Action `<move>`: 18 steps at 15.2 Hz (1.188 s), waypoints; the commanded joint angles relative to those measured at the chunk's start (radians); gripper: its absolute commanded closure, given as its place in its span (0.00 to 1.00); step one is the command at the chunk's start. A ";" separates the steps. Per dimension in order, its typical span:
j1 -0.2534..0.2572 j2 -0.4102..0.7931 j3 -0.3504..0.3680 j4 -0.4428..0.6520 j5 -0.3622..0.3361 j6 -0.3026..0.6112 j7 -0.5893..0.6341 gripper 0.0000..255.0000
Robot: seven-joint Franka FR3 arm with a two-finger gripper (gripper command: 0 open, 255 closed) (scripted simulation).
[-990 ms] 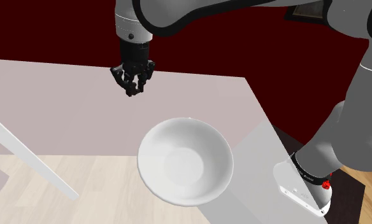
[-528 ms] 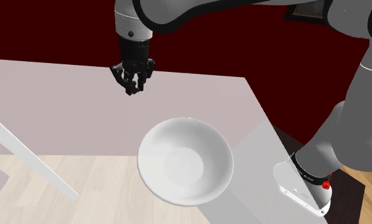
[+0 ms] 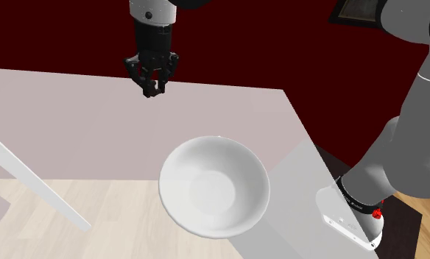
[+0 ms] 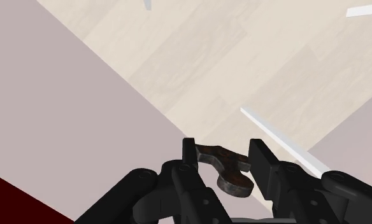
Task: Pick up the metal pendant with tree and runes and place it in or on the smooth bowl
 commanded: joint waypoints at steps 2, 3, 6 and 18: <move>0.005 0.002 0.001 0.046 -0.001 -0.044 0.003 1.00; 0.006 0.003 0.002 0.061 -0.002 -0.058 0.004 1.00; 0.010 0.008 0.003 0.108 -0.004 -0.100 0.007 1.00; 0.023 -0.041 0.017 0.168 0.011 -0.204 0.032 1.00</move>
